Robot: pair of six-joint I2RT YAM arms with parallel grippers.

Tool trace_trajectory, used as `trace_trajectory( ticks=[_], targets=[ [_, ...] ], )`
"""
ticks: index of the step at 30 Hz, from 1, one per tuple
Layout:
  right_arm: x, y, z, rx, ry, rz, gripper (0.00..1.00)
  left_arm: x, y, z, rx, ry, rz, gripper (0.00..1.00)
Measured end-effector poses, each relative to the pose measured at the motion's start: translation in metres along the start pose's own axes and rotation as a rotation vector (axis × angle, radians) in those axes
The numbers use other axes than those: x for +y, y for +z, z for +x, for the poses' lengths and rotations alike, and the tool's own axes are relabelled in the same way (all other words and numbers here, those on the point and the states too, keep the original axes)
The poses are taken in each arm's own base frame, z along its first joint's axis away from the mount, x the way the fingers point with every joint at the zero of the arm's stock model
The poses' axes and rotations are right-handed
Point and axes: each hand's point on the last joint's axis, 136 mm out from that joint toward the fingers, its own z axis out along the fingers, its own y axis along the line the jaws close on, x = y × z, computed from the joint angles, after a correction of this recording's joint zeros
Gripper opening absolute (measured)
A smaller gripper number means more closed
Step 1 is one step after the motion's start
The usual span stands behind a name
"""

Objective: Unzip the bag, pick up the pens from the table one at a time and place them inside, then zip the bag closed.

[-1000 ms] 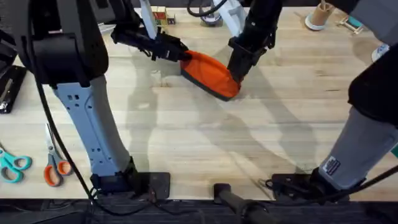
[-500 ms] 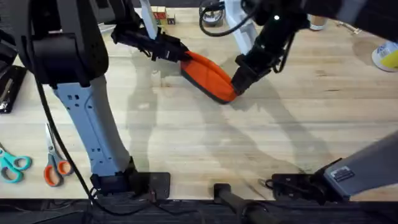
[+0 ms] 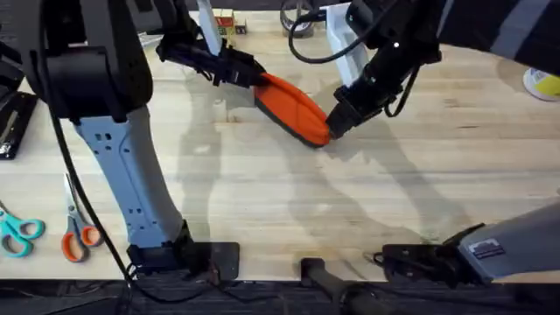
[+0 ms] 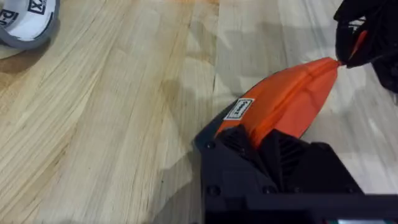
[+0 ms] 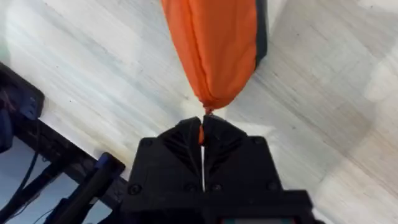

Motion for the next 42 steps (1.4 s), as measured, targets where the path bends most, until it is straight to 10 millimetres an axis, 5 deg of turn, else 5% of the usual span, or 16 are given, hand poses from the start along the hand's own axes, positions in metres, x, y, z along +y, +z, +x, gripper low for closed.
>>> trace_trajectory(
  ticks=[10, 11, 16, 18, 36, 38, 42],
  targets=[
    [0.000, 0.000, 0.000, 0.000, 0.003, -0.001, 0.046, 0.000, 0.000, 0.000, 0.000, 0.000, 0.000, 0.042],
    [0.000, 0.000, 0.001, 0.003, 0.009, -0.002, 0.120, 0.000, 0.000, 0.000, 0.000, 0.000, 0.000, 0.042],
    [0.000, 0.001, 0.040, 0.127, 0.052, 0.009, 0.846, 0.008, -0.010, 0.002, -0.009, 0.015, -0.033, 0.041],
    [0.000, -0.003, 0.040, 0.114, 0.049, 0.015, 0.986, 0.010, -0.016, 0.004, -0.014, 0.011, -0.046, 0.041],
    [0.017, -0.054, 0.050, -0.062, 0.034, 0.036, 0.997, 0.012, -0.020, 0.005, -0.017, 0.009, -0.056, 0.041],
    [0.019, -0.059, 0.052, -0.080, 0.032, 0.039, 0.997, 0.013, -0.020, 0.005, -0.015, 0.016, -0.058, 0.189],
    [0.021, -0.065, 0.053, -0.103, 0.026, 0.041, 0.997, 0.015, -0.022, 0.011, 0.012, 0.018, -0.068, 0.806]
  ],
)
